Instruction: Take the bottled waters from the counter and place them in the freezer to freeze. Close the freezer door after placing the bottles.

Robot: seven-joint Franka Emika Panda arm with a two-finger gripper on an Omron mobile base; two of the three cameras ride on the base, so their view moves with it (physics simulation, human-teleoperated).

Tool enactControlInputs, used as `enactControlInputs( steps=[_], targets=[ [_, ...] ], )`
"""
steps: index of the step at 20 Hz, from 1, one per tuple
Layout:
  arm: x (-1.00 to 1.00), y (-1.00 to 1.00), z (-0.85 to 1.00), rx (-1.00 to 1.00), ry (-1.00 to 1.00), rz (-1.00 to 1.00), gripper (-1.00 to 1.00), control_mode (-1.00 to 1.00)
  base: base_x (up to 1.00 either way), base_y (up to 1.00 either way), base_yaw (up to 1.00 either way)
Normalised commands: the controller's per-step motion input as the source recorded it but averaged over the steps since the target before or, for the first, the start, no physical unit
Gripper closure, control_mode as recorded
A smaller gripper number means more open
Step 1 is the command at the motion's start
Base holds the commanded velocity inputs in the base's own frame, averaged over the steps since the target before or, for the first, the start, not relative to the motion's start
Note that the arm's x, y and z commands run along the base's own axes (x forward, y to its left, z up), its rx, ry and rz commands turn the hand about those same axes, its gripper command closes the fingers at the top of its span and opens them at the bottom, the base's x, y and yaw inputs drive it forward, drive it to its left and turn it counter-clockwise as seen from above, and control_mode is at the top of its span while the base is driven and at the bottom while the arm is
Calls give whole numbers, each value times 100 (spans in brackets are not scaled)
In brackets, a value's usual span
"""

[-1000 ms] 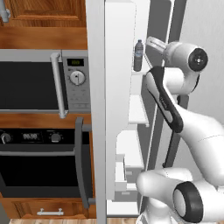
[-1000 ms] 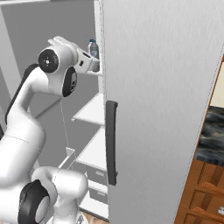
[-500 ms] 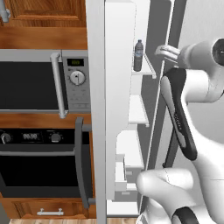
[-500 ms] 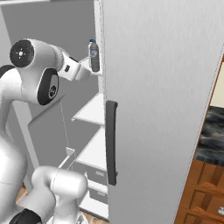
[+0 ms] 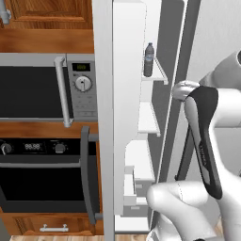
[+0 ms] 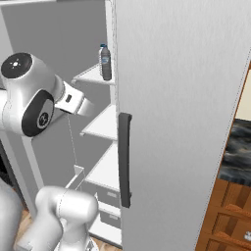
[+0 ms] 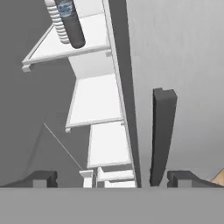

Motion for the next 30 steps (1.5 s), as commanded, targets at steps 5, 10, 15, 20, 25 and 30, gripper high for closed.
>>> enactControlInputs(
  steps=[5, 10, 15, 20, 25, 30],
  targets=[
    [-31, 1, -87, 0, 24, 14, -100, -100, 0, 0, 0],
    [0, 0, -99, -10, 22, 9, -100, -100, 0, 0, 0],
    [0, 0, -77, -9, 17, 7, -100, -100, 0, 0, 0],
    [0, 0, -14, 2, 5, 0, -100, -100, 0, 0, 0],
    [-1, 0, 0, 0, 0, 0, -100, -100, 0, 0, 0],
    [0, 0, 0, 0, 0, 0, -100, 100, -26, 0, 0]
  ],
)
